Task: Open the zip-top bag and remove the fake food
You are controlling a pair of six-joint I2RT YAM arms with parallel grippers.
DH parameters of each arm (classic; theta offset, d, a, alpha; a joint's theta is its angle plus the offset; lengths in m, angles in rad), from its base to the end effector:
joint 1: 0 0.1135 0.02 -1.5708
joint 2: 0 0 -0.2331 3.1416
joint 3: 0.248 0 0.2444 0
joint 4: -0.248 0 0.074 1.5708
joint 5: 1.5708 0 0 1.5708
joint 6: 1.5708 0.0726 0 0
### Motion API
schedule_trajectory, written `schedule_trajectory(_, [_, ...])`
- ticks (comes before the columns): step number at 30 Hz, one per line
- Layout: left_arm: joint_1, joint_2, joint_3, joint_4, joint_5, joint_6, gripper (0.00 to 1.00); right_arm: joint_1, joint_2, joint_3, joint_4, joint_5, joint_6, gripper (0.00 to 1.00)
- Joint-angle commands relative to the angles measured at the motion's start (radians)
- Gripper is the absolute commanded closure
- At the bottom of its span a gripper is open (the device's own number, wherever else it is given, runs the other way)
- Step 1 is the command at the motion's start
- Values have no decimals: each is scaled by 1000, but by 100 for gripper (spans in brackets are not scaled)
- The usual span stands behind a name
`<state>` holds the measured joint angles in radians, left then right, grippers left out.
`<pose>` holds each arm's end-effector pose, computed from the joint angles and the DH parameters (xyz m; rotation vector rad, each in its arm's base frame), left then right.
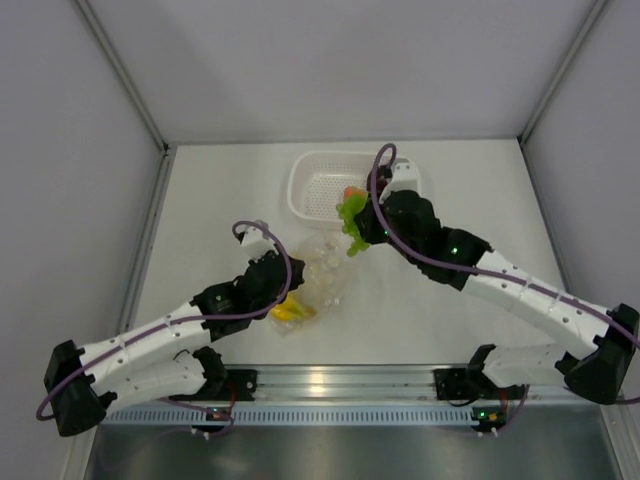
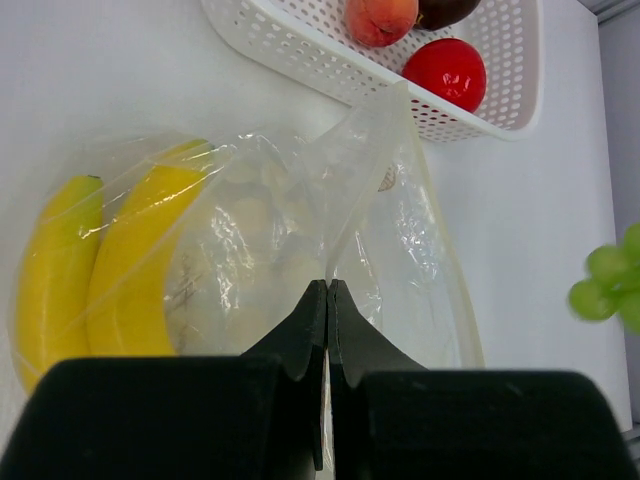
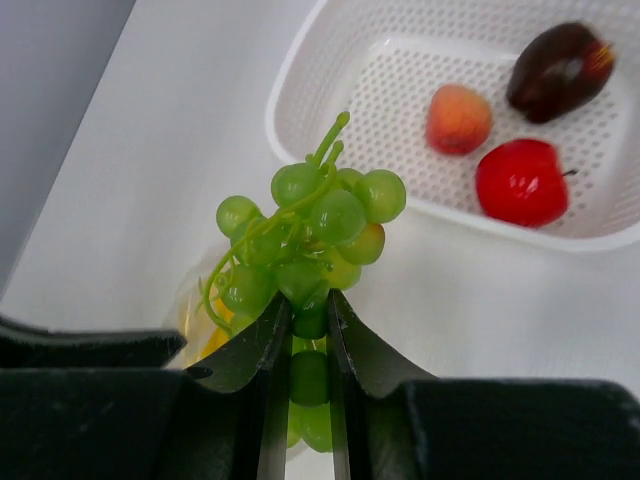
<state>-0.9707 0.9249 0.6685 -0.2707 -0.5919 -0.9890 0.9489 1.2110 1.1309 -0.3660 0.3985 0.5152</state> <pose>0.1690 -0.1753 0.2301 -0.3739 2.0236 -0.6236 0.2012 0.2323 0.3117 -0.1822 2.0129 0.5434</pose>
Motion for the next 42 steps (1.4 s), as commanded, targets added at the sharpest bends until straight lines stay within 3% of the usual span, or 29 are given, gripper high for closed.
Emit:
schedule_trajectory(1, [-2, -18, -12, 28, -3, 6, 100, -117, -28, 112, -8, -4, -75, 100])
schedule_trajectory(9, [0, -58, 9, -4, -6, 36, 100, -366, 194, 322, -22, -93, -147, 100])
schedule_trajectory(20, [0, -106, 72, -62, -46, 147, 100, -391, 715, 734, -45, -142, -164, 100])
schedule_trajectory(29, [0, -159, 111, -110, -45, 176, 100, -383, 978, 918, 29, -231, -185, 94])
schedule_trajectory(32, [-2, -155, 125, -124, -68, 184, 100, -381, 1033, 971, 15, -248, -185, 78])
schedule_trajectory(34, [0, -152, 125, -124, -78, 188, 100, -380, 1035, 969, 15, -240, -185, 58])
schedule_trajectory(36, [-2, -146, 125, -125, -101, 185, 100, -377, 1026, 965, 15, -239, -190, 49])
schedule_trajectory(38, [-2, -133, 131, -125, -109, 184, 100, -377, 1007, 960, 10, -237, -196, 32])
schedule_trajectory(42, [-2, -113, 151, -122, -111, 179, 100, -378, 938, 937, -22, -210, -214, 11])
